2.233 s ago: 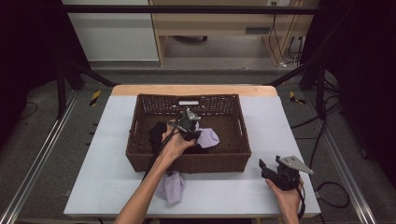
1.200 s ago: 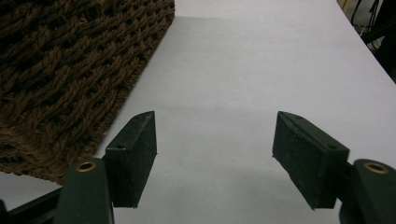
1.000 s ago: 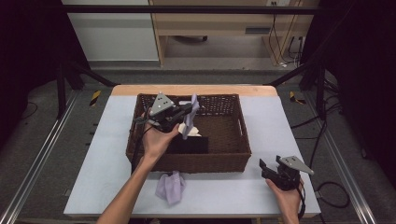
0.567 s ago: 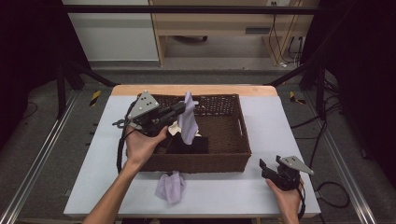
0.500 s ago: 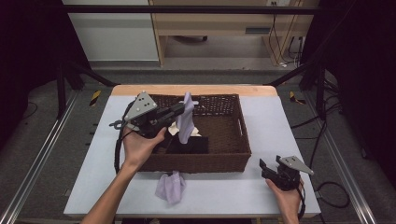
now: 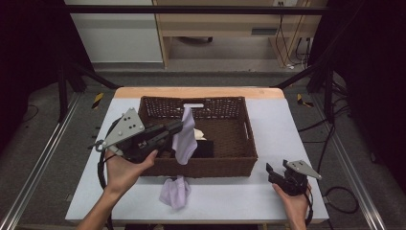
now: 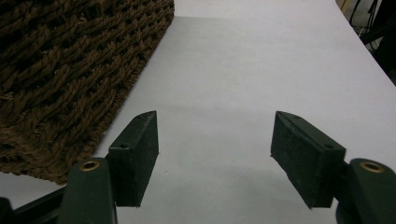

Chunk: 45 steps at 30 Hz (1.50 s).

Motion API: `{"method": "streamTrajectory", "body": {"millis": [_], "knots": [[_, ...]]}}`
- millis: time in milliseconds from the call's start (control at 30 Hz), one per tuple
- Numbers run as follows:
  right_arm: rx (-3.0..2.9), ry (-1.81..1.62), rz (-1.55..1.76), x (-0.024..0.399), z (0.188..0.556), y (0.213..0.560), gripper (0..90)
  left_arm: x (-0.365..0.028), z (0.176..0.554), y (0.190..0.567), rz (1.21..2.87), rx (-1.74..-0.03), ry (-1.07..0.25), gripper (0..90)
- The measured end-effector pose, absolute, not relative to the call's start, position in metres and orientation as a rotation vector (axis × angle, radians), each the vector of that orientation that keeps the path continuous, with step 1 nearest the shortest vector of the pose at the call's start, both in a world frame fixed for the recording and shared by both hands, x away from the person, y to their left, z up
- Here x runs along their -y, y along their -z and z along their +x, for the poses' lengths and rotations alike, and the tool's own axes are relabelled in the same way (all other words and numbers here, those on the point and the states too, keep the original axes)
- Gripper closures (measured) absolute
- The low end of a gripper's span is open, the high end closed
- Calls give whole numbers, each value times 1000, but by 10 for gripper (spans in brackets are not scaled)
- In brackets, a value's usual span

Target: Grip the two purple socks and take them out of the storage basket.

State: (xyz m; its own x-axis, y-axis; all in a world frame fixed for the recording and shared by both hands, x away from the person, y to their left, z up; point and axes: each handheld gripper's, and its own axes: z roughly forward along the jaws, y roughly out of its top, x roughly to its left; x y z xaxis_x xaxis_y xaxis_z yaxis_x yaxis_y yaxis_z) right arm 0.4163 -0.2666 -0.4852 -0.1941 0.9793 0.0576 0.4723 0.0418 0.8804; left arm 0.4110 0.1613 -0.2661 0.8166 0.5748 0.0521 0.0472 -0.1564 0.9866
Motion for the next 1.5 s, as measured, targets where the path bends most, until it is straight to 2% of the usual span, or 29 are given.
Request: {"method": "streamTrajectory", "body": {"millis": [300,633,1100,1500], "knots": [[-1727,-1088,1467,266,416,485,329,-163,389,283,1711,-461,-453,874],[-1725,-1090,1463,266,416,485,331,-156,375,318,1777,-452,-391,874],[-1731,-1081,1458,265,416,485,331,-160,380,386,1869,-554,-267,872],[-1731,-1079,1449,265,416,485,330,-165,390,434,1985,-648,-264,868]]}}
